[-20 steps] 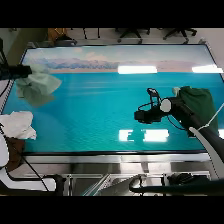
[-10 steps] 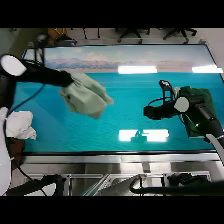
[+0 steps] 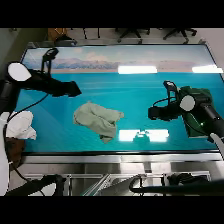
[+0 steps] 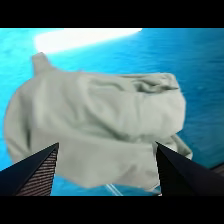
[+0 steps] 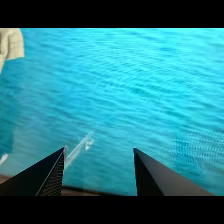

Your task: Fold the shirts.

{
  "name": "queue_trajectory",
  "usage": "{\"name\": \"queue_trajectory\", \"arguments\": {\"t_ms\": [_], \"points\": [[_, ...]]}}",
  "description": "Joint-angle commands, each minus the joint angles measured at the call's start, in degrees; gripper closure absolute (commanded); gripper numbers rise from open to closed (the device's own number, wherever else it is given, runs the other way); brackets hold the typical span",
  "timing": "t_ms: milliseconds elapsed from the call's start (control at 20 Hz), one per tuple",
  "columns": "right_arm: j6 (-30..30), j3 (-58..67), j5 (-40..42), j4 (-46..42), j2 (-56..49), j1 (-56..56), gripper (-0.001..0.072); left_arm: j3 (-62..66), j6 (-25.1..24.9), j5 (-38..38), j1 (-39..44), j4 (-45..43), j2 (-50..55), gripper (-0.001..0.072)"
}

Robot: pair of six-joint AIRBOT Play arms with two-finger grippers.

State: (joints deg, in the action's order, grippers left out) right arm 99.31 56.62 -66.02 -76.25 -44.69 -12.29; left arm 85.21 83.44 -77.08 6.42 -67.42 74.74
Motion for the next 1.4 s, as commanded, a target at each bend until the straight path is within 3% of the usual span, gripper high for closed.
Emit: {"name": "queue_trajectory", "arguments": {"t_ms": [0,100,200,300,400,600,850,900,1000,1050,1100,1150,1200,1300,1350], "points": [[-3.4,0.0,0.2,1.6,-2.1,0.7,0.0229,-7.5,0.8,-3.6,-8.1,0.1,-4.4,0.0051],[-7.5,0.0,1.9,7.3,-5.3,0.7,0.0229,-20.5,-0.1,-0.8,-10.6,0.2,-8.7,0.0051],[-13.0,-0.4,4.7,15.9,-9.1,-0.2,0.0228,-34.2,-0.8,7.0,-10.8,0.6,-12.6,0.0051],[-18.3,-0.6,8.1,23.7,-13.6,-3.6,0.0229,-45.3,-4.3,17.8,-10.8,8.6,-14.5,0.0051],[-22.8,-0.6,10.8,29.0,-17.9,-8.7,0.0229,-51.8,-11.6,26.9,-10.9,20.8,-13.7,0.0051],[-26.3,-0.6,19.2,32.4,-22.5,-15.7,0.0229,-50.9,-24.4,32.5,-10.9,37.8,-4.8,0.0051],[-30.5,0.3,32.9,32.6,-23.5,-14.6,0.0229,-40.5,-25.3,31.9,-10.8,38.6,5.9,0.0053],[-30.9,1.1,34.4,32.6,-24.4,-14.4,0.0229,-38.9,-25.3,31.2,-10.8,38.6,7.5,0.0099],[-31.7,3.7,34.9,32.6,-27.5,-13.6,0.0230,-35.9,-25.4,28.5,-10.9,38.5,10.4,0.0519],[-32.2,5.5,35.0,32.6,-29.3,-13.6,0.0230,-34.6,-26.0,27.0,-10.8,38.5,11.5,0.0673],[-33.2,7.3,34.8,32.9,-31.0,-13.6,0.0232,-33.4,-26.8,25.5,-10.8,38.5,12.5,0.0689],[-33.6,9.1,34.2,33.0,-32.5,-13.6,0.0274,-32.7,-26.8,24.9,-10.9,38.5,13.1,0.0689],[-34.1,10.7,33.6,33.0,-33.8,-13.6,0.0367,-32.5,-26.9,24.8,-10.9,38.5,13.1,0.0690],[-35.6,13.2,33.7,33.0,-35.6,-13.6,0.0423,-32.5,-26.9,25.0,-10.9,38.5,13.1,0.0690],[-36.1,14.1,33.7,33.0,-36.1,-13.5,0.0627,-32.5,-26.9,24.7,-10.9,38.2,13.1,0.0690]]}}
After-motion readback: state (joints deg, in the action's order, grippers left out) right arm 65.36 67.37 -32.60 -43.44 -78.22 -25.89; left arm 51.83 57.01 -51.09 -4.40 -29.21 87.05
